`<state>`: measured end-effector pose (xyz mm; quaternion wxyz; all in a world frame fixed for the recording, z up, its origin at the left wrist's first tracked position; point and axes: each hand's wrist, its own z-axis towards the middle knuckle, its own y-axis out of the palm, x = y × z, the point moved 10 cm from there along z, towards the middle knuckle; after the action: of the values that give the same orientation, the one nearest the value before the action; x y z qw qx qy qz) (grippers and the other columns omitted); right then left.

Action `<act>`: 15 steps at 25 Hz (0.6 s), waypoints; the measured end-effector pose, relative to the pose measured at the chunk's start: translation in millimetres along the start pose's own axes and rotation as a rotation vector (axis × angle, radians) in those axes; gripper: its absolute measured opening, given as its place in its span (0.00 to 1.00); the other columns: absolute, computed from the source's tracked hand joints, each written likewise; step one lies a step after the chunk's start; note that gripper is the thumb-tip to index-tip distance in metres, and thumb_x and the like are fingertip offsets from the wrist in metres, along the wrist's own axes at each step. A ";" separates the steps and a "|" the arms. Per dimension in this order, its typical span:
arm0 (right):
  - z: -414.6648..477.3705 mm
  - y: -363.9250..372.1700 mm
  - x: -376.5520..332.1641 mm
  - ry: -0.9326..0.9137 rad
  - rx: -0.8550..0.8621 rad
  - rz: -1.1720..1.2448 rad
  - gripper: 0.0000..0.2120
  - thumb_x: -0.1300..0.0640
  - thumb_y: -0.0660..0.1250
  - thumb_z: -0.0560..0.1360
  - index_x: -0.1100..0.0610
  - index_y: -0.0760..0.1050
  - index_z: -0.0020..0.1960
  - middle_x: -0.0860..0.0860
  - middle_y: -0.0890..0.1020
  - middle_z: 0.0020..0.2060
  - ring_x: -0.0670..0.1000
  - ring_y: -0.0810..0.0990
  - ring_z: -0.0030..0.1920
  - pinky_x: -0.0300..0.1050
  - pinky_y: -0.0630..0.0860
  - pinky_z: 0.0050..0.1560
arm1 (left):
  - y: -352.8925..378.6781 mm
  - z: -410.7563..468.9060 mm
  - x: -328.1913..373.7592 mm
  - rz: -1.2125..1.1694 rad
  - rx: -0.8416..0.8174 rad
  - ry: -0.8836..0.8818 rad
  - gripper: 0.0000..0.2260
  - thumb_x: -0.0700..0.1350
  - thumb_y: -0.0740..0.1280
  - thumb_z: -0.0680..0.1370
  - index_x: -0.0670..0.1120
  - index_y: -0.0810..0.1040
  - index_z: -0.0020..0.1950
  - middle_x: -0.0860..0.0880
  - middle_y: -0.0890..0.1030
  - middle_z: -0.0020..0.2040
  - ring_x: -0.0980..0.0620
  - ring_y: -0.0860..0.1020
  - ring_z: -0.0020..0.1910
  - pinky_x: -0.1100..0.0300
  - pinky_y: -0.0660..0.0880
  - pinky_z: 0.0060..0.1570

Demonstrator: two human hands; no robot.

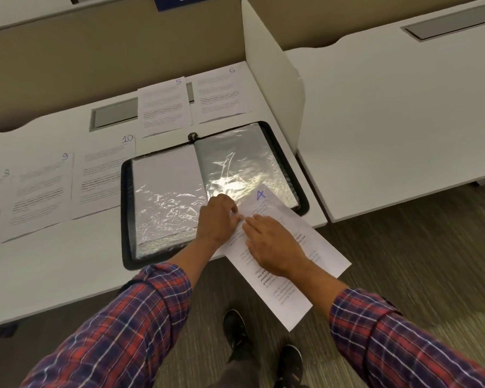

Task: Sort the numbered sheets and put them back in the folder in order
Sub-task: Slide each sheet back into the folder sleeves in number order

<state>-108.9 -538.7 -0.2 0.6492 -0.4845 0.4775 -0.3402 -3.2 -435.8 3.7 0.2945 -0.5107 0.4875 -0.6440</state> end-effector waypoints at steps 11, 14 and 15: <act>21.7 32.7 26.1 0.180 -0.209 -0.081 0.38 0.26 0.41 0.80 0.40 0.36 0.84 0.54 0.40 0.85 0.59 0.40 0.84 0.63 0.46 0.82 | -28.7 -9.5 -16.3 -0.128 0.100 0.119 0.04 0.45 0.73 0.78 0.47 0.79 0.48 0.50 0.81 0.49 0.50 0.77 0.48 0.50 0.77 0.51; 31.1 36.3 20.6 0.262 -0.152 -0.109 0.38 0.26 0.42 0.80 0.41 0.38 0.84 0.57 0.45 0.85 0.62 0.46 0.84 0.68 0.49 0.79 | -34.3 -21.3 -3.3 -0.038 0.183 0.229 0.04 0.44 0.73 0.78 0.45 0.81 0.49 0.49 0.81 0.49 0.49 0.77 0.49 0.50 0.76 0.49; 34.9 36.8 19.1 0.281 -0.131 -0.128 0.38 0.27 0.43 0.81 0.43 0.40 0.85 0.58 0.47 0.85 0.63 0.49 0.83 0.69 0.51 0.77 | -36.5 -24.0 1.4 -0.019 0.211 0.247 0.04 0.44 0.73 0.78 0.44 0.82 0.49 0.48 0.82 0.49 0.49 0.78 0.49 0.51 0.76 0.48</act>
<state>-70.5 -534.4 -38.2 0.5201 -0.5031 0.5528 -0.4133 -21.9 -416.3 38.0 0.2785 -0.3984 0.4447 -0.7523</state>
